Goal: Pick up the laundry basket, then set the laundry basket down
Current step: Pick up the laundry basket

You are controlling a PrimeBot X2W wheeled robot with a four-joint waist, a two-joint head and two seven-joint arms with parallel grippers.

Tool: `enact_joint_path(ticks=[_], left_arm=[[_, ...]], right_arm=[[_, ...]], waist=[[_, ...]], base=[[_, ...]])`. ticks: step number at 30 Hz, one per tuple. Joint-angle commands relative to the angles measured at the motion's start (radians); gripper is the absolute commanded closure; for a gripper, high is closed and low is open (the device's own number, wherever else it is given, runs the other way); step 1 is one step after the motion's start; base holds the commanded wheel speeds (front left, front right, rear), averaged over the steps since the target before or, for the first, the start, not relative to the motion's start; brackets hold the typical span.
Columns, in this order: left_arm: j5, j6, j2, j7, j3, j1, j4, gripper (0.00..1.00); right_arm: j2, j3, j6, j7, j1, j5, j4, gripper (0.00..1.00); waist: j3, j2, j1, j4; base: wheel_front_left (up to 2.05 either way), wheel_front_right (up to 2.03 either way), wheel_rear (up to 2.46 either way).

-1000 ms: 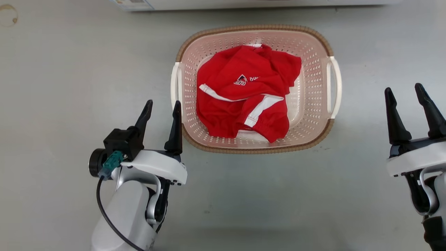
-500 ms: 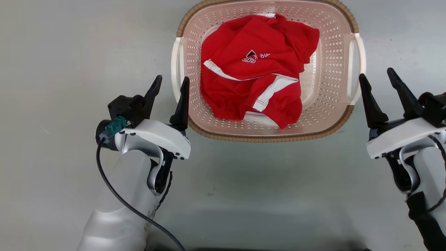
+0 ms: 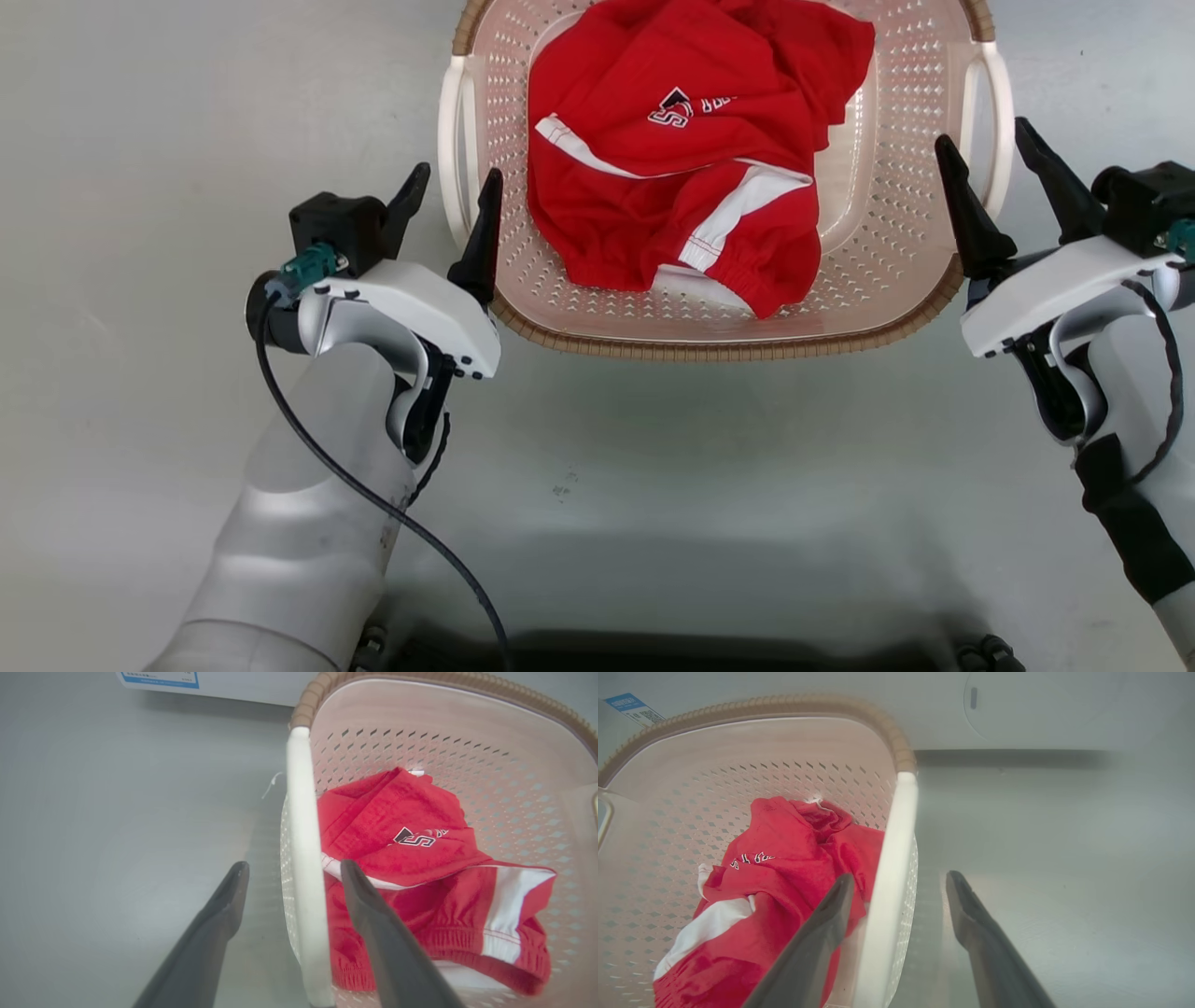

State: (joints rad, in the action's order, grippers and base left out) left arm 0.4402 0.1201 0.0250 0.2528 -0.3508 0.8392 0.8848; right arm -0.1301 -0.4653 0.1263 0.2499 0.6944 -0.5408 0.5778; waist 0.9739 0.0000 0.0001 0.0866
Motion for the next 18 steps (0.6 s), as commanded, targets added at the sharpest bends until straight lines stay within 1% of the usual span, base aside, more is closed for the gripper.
enact_joint_path(ticks=[1, 10, 18], left_arm=[[-0.001, 0.007, 0.025, 0.009, 0.015, -0.003, 0.006, 0.00], [0.000, 0.010, 0.025, 0.009, -0.012, 0.069, 0.089, 0.00], [0.017, 0.010, 0.025, 0.009, -0.031, 0.091, 0.106, 0.00]], right_arm=[[0.000, -0.024, 0.004, 0.012, -0.022, -0.011, -0.002, 0.00], [0.001, -0.081, 0.004, 0.012, 0.045, -0.045, 0.041, 0.00], [0.004, -0.089, 0.004, 0.012, 0.059, -0.057, 0.050, 0.00]], waist=[[0.011, 0.0000, -0.0001, 0.001], [0.043, 0.0000, -0.0001, 0.000], [0.052, 0.0000, -0.0001, 0.000]], base=[[0.00, 0.00, 0.00], [0.00, 0.00, 0.00], [0.00, 0.00, 0.00]])
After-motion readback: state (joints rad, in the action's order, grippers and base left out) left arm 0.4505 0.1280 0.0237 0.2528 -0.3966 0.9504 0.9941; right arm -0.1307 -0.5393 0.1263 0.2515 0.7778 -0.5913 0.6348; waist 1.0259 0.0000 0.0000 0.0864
